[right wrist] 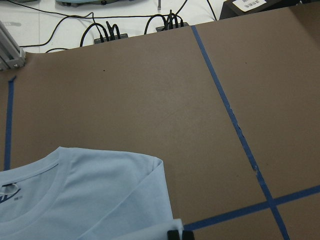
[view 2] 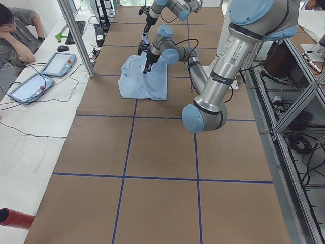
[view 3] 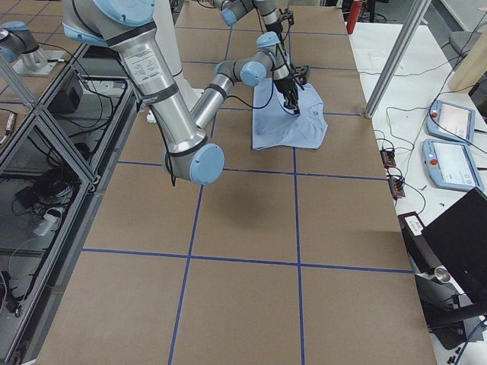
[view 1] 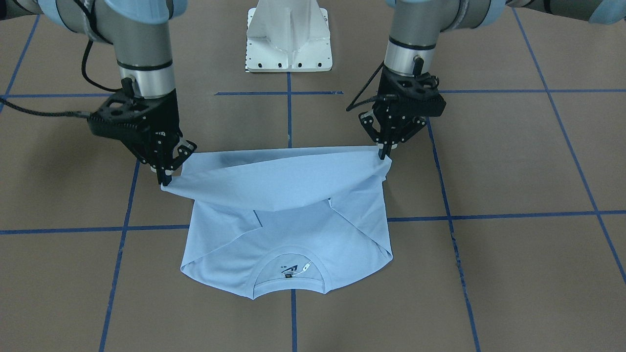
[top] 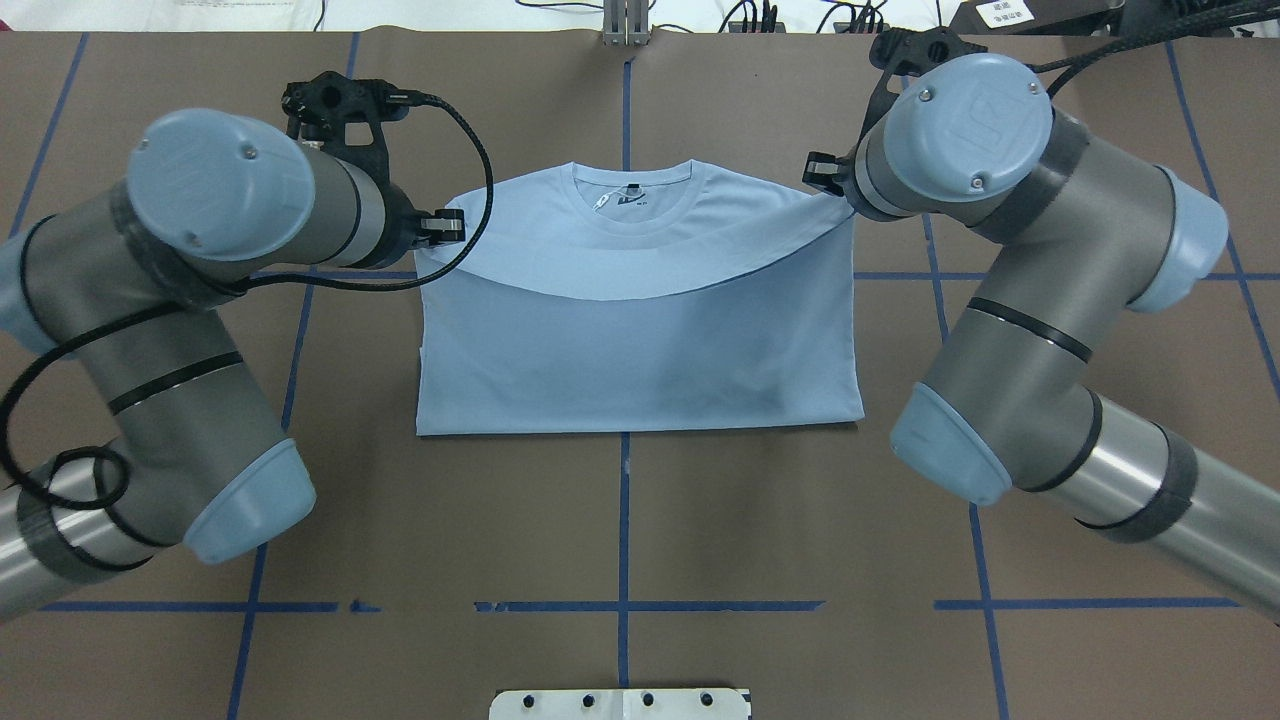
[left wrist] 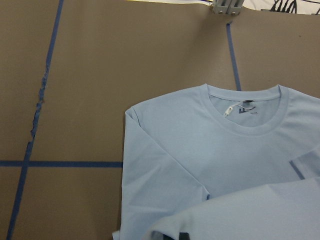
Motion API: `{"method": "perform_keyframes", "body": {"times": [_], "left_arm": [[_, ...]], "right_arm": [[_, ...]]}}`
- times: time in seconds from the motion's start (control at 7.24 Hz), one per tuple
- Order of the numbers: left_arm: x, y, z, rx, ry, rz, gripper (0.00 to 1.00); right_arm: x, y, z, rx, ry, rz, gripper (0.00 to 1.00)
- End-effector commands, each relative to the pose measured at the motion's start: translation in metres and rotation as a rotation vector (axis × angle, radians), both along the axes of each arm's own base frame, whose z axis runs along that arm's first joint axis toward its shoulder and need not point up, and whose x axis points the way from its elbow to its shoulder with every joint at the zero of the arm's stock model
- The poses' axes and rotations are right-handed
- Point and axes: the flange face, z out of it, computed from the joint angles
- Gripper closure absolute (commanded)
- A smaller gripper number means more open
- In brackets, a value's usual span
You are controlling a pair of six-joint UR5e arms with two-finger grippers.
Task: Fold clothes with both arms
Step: 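Lift the hem with both grippers and fold it toward the collar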
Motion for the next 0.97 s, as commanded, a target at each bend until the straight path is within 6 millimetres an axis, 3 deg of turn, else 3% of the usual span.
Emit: {"method": "perform_keyframes", "body": {"times": [0.0, 0.14, 0.41, 0.69, 0.83], "left_arm": [[0.045, -0.062, 0.043, 0.009, -0.032, -0.043, 1.0], [0.066, -0.082, 0.06, 0.012, -0.052, -0.059, 1.0], [0.089, -0.101, 0.085, 0.005, -0.12, -0.032, 1.0], [0.085, -0.111, 0.091, 0.042, -0.121, -0.03, 1.0], [0.072, -0.121, 0.09, 0.062, -0.136, -0.032, 1.0]], "right_arm": [[-0.043, -0.046, 0.045, -0.01, 0.029, 0.003, 1.0], [-0.055, -0.057, 0.066, -0.01, 0.033, 0.004, 1.0], [-0.071, -0.062, 0.092, -0.026, 0.056, -0.003, 1.0], [-0.08, -0.056, 0.091, -0.016, 0.063, -0.009, 1.0], [-0.081, -0.057, 0.086, -0.011, 0.057, -0.009, 1.0]]}}
